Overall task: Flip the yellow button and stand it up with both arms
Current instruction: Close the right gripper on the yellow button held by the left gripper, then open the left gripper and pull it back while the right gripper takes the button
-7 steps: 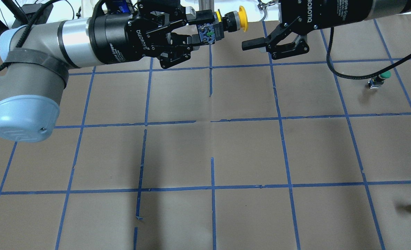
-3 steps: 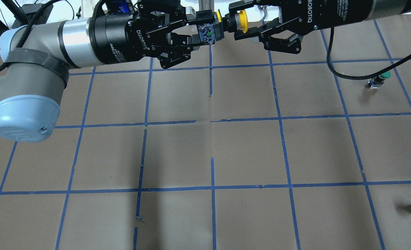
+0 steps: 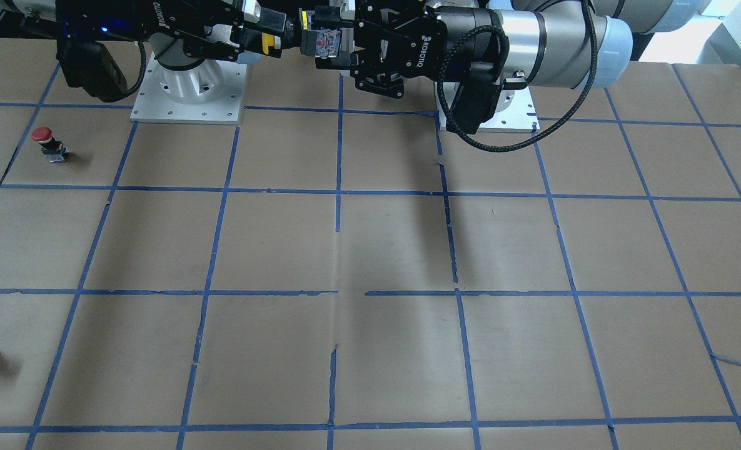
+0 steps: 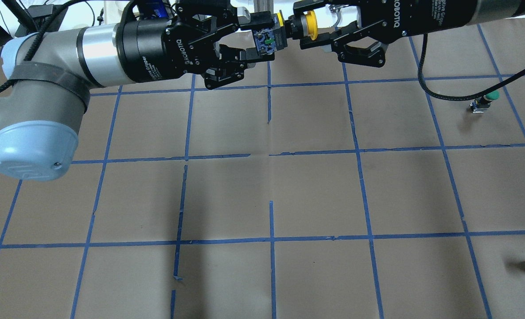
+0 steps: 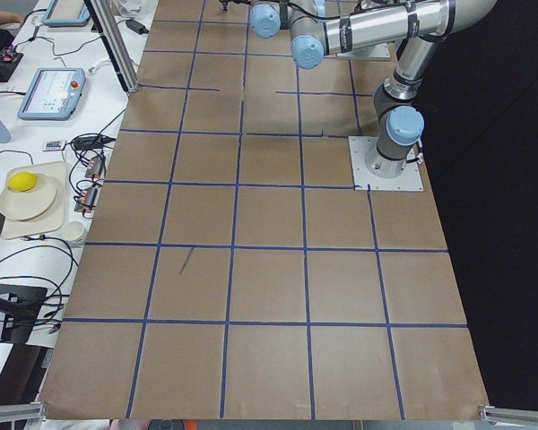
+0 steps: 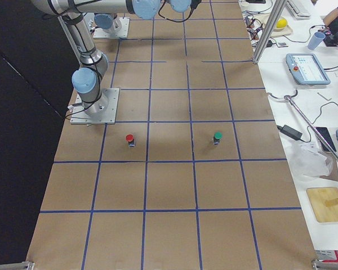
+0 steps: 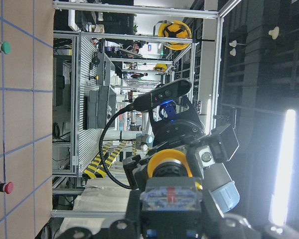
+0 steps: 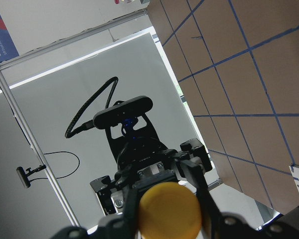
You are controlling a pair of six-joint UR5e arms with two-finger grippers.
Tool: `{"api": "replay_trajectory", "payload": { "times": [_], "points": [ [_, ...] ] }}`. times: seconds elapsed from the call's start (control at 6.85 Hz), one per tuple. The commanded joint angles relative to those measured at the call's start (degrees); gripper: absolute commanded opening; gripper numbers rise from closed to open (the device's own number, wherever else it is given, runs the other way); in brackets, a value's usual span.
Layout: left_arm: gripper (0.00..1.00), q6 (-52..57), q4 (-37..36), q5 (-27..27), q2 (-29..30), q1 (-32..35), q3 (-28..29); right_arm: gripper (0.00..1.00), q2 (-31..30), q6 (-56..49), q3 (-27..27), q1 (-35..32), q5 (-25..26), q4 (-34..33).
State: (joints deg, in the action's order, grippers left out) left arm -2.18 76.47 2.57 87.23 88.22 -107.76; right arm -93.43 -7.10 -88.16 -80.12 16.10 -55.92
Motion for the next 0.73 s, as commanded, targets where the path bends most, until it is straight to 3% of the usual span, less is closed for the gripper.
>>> {"api": "replay_trajectory", "payload": {
  "times": [0.0,0.29,0.58],
  "points": [
    [1.0,-0.45,0.0,-0.03,0.05,0.11,0.0,0.32,0.0,0.06,0.01,-0.12,-0.02,-0.07],
    [1.0,-0.8,0.08,-0.29,0.31,-0.32,0.09,0.32,0.09,2.07,0.1,0.32,0.59,-0.5],
    [1.0,-1.59,-0.09,-6.22,0.92,-2.33,0.88,0.32,0.09,4.8,-0.08,2.77,18.42,-5.41]
  ]
}}
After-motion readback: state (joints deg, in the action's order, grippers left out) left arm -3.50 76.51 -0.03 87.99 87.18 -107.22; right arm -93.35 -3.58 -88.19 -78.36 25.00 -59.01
